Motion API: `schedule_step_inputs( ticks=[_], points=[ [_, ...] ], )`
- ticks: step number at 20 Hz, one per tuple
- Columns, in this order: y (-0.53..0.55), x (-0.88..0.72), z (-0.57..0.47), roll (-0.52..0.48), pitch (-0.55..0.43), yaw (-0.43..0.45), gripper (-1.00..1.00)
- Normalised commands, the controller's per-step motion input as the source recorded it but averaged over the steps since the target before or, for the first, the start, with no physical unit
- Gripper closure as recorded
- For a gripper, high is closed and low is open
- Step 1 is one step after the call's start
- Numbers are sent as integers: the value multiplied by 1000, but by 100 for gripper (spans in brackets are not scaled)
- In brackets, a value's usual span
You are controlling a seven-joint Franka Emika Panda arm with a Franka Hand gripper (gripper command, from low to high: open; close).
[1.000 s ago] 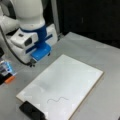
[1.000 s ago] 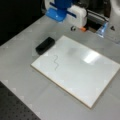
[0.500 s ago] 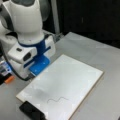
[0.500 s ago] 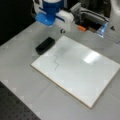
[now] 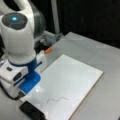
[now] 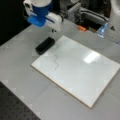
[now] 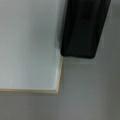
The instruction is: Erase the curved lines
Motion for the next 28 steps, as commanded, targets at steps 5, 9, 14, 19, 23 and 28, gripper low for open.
schedule_step_inputs(
  ticks=[5, 9, 14, 19, 23, 28],
  points=[
    [-83, 30, -166, 52, -22, 130, -100],
    [-125, 71, -218, 105, -77, 147, -100],
    [-180, 51, -206, 130, -76, 111, -100],
    [-177, 7, -97, 132, -89, 47, -100],
    [-112, -18, -101, 136, -102, 4, -100],
    [-67, -88, -145, 135, -107, -33, -100]
  ],
)
